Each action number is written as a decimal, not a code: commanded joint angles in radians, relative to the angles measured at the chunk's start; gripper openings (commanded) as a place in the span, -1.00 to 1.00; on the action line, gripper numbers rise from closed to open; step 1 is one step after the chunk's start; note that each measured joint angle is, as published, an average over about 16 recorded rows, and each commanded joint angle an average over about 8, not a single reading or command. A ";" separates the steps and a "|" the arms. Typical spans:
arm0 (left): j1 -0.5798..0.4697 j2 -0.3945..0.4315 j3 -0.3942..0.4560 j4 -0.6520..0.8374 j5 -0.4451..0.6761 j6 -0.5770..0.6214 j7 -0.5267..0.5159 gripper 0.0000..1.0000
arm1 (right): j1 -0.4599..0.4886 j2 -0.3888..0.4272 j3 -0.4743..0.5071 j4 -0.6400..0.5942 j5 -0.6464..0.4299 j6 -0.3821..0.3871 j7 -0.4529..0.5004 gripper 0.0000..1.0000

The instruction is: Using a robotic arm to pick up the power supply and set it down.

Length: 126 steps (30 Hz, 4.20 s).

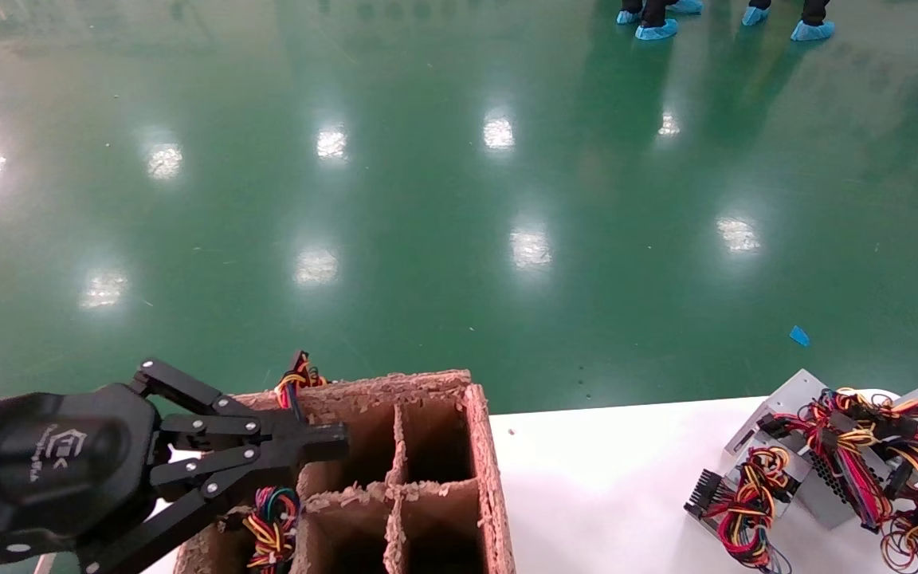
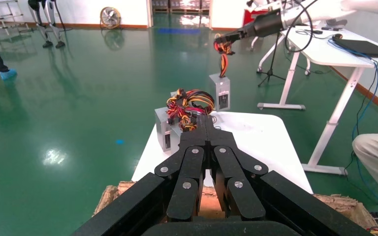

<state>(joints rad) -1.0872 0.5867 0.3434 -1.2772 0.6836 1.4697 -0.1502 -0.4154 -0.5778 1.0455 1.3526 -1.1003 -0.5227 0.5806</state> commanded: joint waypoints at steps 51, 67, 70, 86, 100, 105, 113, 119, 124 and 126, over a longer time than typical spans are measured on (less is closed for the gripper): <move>0.000 0.000 0.001 0.000 -0.001 0.000 0.001 -1.00 | 0.233 0.126 -0.559 0.009 -0.070 0.365 0.171 1.00; 0.000 -0.001 0.001 0.000 -0.001 -0.001 0.001 -1.00 | 0.166 0.093 -0.405 0.016 -0.054 0.289 0.125 1.00; 0.000 -0.001 0.001 0.000 -0.001 -0.001 0.001 -1.00 | 0.196 0.081 -0.363 0.018 -0.042 0.243 0.071 1.00; 0.000 -0.001 0.002 0.000 -0.001 -0.001 0.001 -1.00 | 0.421 -0.014 -0.297 0.011 0.092 -0.089 -0.250 1.00; 0.000 -0.001 0.002 0.000 -0.001 -0.001 0.001 -1.00 | 0.684 -0.017 -0.551 -0.008 0.159 -0.306 -0.284 1.00; -0.001 -0.001 0.002 0.000 -0.001 -0.001 0.001 -0.19 | 0.779 -0.019 -0.643 -0.015 0.184 -0.385 -0.296 1.00; -0.001 -0.001 0.002 0.000 -0.001 -0.001 0.001 1.00 | 0.931 -0.022 -0.788 -0.027 0.224 -0.510 -0.317 1.00; -0.001 -0.001 0.002 0.000 -0.002 -0.001 0.001 1.00 | 1.045 -0.024 -0.898 -0.035 0.254 -0.605 -0.333 1.00; -0.001 -0.001 0.002 0.000 -0.002 -0.001 0.001 1.00 | 1.139 -0.026 -0.988 -0.042 0.278 -0.683 -0.345 1.00; -0.001 -0.001 0.002 0.000 -0.002 -0.001 0.001 1.00 | 1.177 -0.027 -1.024 -0.045 0.288 -0.714 -0.350 1.00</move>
<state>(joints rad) -1.0878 0.5858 0.3458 -1.2772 0.6820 1.4688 -0.1490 0.7606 -0.6049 0.0218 1.3077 -0.8126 -1.2359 0.2302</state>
